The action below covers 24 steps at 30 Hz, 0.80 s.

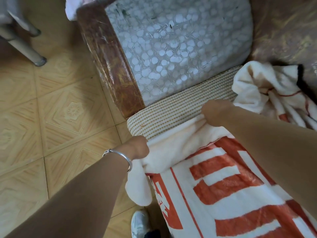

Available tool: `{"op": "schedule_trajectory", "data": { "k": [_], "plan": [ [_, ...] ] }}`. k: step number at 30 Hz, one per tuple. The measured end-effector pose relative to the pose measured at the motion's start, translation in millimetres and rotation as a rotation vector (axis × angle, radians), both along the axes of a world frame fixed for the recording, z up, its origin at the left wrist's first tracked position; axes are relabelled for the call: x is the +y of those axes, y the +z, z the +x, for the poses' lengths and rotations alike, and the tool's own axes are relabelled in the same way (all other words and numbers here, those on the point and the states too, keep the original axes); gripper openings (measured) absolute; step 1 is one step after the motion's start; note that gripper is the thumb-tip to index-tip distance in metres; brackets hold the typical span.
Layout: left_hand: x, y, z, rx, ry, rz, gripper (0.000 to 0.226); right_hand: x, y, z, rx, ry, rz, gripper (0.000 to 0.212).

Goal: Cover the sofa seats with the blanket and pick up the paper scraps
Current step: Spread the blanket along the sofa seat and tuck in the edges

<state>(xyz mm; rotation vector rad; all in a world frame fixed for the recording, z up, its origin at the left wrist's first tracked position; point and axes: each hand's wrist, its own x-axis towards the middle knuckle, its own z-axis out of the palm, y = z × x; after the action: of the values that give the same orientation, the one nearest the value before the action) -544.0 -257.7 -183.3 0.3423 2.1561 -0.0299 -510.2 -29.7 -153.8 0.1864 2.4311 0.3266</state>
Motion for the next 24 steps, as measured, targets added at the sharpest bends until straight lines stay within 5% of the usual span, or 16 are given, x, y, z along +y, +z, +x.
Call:
{"op": "schedule_trajectory", "data": {
  "k": [8,24],
  "plan": [
    [-24,-33,-51,0.385,0.057,0.015,0.038,-9,-27,-51,0.241,0.077,0.243,0.025],
    [-38,-68,-130,0.273,0.468,0.042,0.027,-28,-52,-151,0.368,-0.365,0.01,0.028]
  ]
}}
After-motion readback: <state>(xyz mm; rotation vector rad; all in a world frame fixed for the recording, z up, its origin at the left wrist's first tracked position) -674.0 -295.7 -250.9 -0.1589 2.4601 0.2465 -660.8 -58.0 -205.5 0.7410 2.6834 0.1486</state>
